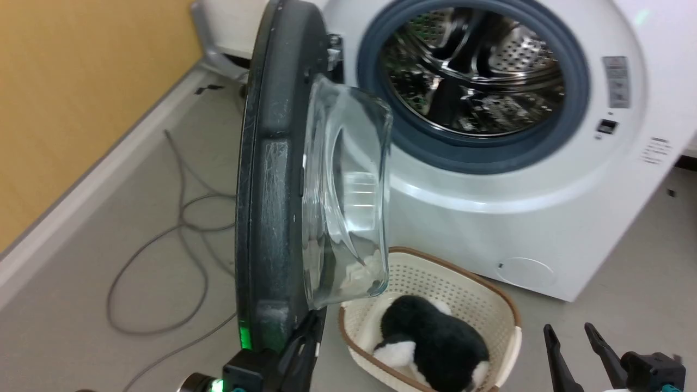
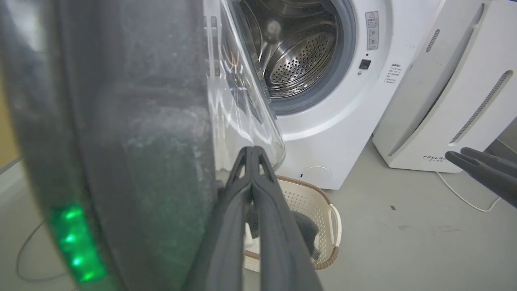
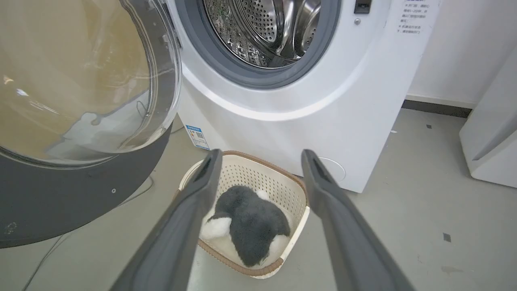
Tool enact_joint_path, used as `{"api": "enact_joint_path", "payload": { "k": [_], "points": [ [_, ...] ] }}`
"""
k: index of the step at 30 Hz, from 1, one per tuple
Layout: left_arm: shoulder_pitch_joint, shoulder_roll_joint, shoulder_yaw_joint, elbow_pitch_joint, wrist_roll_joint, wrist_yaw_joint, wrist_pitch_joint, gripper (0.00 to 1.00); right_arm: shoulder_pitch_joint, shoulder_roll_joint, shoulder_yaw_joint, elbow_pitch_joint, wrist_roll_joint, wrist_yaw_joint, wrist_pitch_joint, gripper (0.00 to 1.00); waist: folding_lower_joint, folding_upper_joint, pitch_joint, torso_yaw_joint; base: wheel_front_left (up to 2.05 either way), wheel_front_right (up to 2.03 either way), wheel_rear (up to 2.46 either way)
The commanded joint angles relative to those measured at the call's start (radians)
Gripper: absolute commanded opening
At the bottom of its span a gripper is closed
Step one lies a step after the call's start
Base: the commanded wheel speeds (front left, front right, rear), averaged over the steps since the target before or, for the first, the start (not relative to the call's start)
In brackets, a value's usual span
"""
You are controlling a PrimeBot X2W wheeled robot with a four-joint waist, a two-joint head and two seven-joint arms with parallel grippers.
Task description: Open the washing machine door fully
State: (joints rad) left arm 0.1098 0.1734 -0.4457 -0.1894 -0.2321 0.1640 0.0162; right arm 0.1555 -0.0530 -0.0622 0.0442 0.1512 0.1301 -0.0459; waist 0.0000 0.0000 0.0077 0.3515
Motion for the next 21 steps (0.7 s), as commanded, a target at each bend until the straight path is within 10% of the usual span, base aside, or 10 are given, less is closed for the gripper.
{"api": "enact_joint_path", "payload": {
  "k": [1,21],
  "points": [
    [0.018,0.007,0.016,-0.002,-0.006,0.012,-0.008,0.0,-0.003,0.003,-0.002,0.0,0.004,0.001,-0.001,1.0,0.0,0.0,0.005,0.035,0.0,0.0,0.0],
    [-0.059,0.092,0.258,0.159,-0.097,0.056,-0.133,0.0,-0.018,0.003,0.014,-0.015,-0.004,0.001,0.024,1.0,0.0,0.0,0.037,0.078,0.0,0.0,0.0]
  ]
}}
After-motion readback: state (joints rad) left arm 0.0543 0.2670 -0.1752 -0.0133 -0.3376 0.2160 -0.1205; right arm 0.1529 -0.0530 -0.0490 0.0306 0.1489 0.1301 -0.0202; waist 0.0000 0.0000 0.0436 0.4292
